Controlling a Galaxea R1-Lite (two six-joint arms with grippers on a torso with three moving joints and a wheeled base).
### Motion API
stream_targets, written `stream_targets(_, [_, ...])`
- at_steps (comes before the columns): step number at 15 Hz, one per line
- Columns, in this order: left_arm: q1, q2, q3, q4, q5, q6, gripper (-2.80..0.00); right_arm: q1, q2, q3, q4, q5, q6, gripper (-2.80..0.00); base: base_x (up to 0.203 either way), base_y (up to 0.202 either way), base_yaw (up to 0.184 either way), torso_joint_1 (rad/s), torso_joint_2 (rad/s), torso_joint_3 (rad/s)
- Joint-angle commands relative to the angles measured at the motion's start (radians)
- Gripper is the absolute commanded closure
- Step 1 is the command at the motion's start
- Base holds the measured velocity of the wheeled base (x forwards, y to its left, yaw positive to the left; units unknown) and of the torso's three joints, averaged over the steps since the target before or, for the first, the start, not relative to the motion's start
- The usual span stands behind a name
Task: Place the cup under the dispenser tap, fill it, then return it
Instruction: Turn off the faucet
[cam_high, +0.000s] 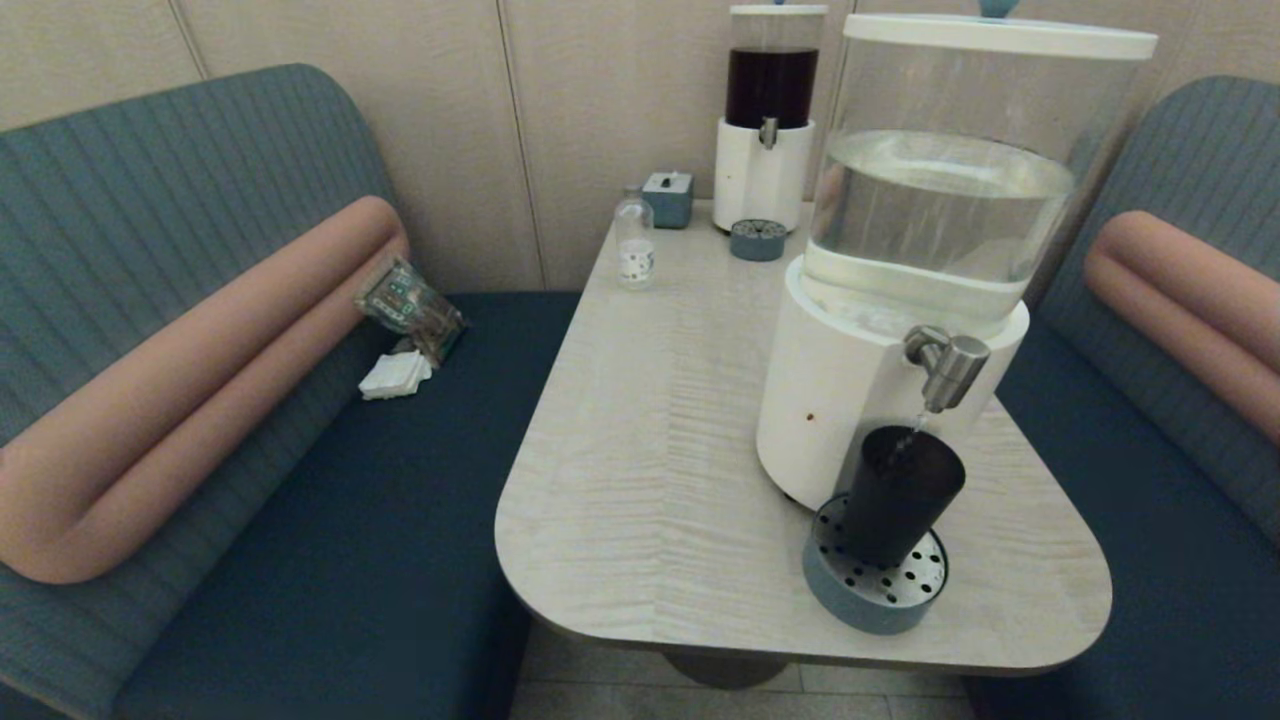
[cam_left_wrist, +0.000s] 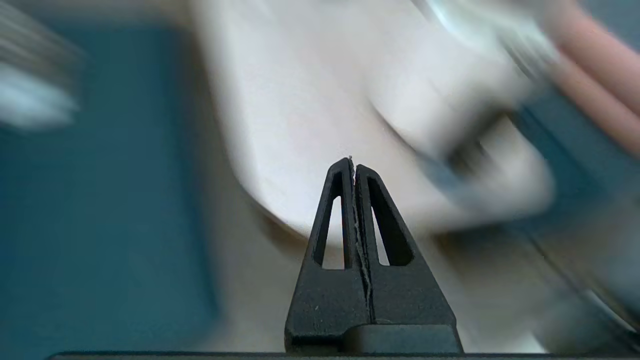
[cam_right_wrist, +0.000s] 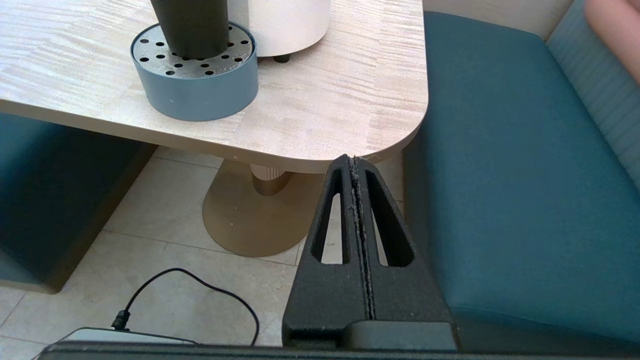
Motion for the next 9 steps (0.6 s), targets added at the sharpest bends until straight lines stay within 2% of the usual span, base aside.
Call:
stream_targets(1, [-0.07,0.244,-0.132,0.303,-0.093,0.132,0.0,0.0,-0.001,0.0,0.0,0.001,-0.001,0.0,0.0,0.0,0.0,0.0,0.0,0.0])
stream_targets(2, [-0.092,0.285,-0.211,0.437,-0.094,0.242,0.0,0.0,-0.001,0.0,0.0,0.001,-0.001,0.0,0.0,0.0,0.0,0.0,0.0,0.0])
stream_targets(4, [-0.116,0.357,-0.415,0.691,-0.06,0.383,0.0,0.0,-0.001,0.0,0.0,0.001,-0.001,0.0,0.0,0.0,0.0,0.0,0.0,0.0])
stream_targets(5, [-0.122,0.398,-0.496,0.777,-0.019,0.469,0.0,0.0,-0.001,0.0,0.0,0.001,-0.001,0.0,0.0,0.0,0.0,0.0,0.0,0.0])
stream_targets(6, [-0.128,0.433,-0.552,0.831,0.08,0.579,0.0,0.0,-0.001,0.0,0.0,0.001,-0.001,0.0,0.0,0.0,0.0,0.0,0.0,0.0])
stream_targets(7, [-0.13,0.468,-0.58,0.835,0.153,0.68,0.0,0.0,-0.001,0.0,0.0,0.001,-0.001,0.0,0.0,0.0,0.0,0.0,0.0,0.0])
stream_targets(8, [-0.132,0.496,-0.597,0.763,0.19,0.752,0.0,0.0,-0.001,0.0,0.0,0.001,-0.001,0.0,0.0,0.0,0.0,0.0,0.0,0.0])
stream_targets(9, [-0.136,0.523,-0.609,0.65,0.197,0.77,0.0,0.0,-0.001,0.0,0.0,0.001,-0.001,0.0,0.0,0.0,0.0,0.0,0.0,0.0])
